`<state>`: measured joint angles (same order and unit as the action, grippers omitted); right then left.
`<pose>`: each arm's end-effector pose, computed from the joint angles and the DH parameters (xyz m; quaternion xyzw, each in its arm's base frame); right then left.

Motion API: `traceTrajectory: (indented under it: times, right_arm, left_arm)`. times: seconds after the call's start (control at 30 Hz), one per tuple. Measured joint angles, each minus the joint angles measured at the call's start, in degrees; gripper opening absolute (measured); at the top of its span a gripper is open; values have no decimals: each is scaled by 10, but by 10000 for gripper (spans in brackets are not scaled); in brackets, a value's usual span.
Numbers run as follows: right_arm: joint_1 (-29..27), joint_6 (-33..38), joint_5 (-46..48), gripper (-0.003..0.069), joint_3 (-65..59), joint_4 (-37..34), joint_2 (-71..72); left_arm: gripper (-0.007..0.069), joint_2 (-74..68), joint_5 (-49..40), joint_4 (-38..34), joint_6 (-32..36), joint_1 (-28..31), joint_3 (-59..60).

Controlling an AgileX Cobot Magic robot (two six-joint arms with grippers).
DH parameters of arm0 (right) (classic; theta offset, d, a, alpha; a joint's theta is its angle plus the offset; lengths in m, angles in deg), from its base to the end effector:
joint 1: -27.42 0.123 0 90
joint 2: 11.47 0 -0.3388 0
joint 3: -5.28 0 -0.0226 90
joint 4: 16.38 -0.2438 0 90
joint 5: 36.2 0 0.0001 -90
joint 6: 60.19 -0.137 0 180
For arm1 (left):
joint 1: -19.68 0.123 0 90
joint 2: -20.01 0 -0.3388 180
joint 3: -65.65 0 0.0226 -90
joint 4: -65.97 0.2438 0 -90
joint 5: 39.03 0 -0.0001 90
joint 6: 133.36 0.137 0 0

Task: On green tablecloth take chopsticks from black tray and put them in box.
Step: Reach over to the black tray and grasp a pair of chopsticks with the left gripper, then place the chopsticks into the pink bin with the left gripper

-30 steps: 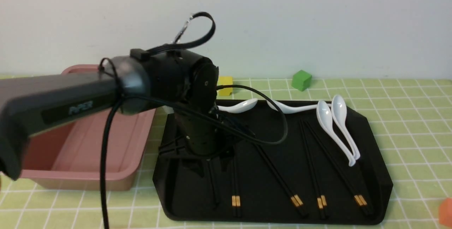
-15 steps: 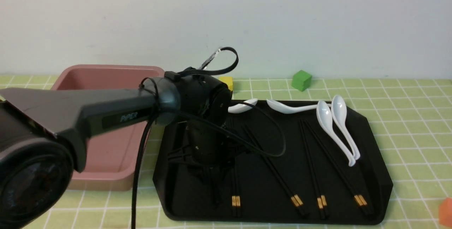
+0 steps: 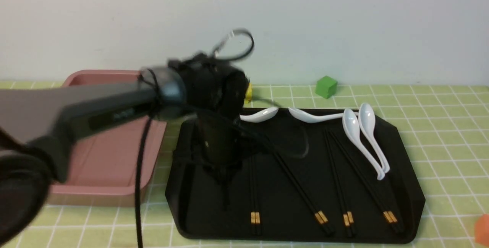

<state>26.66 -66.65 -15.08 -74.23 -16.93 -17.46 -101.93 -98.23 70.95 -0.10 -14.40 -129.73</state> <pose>0.0356 0.0000 0.1607 0.0530 0.8001 0.0338 0.5965 0.3810 -0.2454 0.2303 -0.0920 0.9872 -0.0500 0.1201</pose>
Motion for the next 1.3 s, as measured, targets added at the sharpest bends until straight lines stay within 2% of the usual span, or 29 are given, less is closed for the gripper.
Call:
traceTrajectory:
  times: [0.17,0.23,0.3,0.47,0.63,0.87,0.97,1.17,1.3]
  right_arm:
    - [0,0,0,239,0,0,0]
    - [0,0,0,239,0,0,0]
    - [0,0,0,239,0,0,0]
    - [0,0,0,239,0,0,0]
    - [0,0,0,239,0,0,0]
    - [0,0,0,239,0,0,0]
    - [0,0,0,239,0,0,0]
    - [0,0,0,239,0,0,0]
    - [0,0,0,239,0,0,0]
  left_arm:
    - [85,111,-69,32,54,22,-83]
    - [85,141,-95,45,85,55,-93]
    - [85,159,-110,50,117,113,-88]
    - [85,150,-112,23,189,232,-17]
    - [85,107,-50,6,238,292,47]
    - [85,33,9,28,262,301,58]
    - [113,10,17,29,262,301,58]
    - [223,6,1,40,262,301,51]
    - [229,34,-44,45,270,301,22]
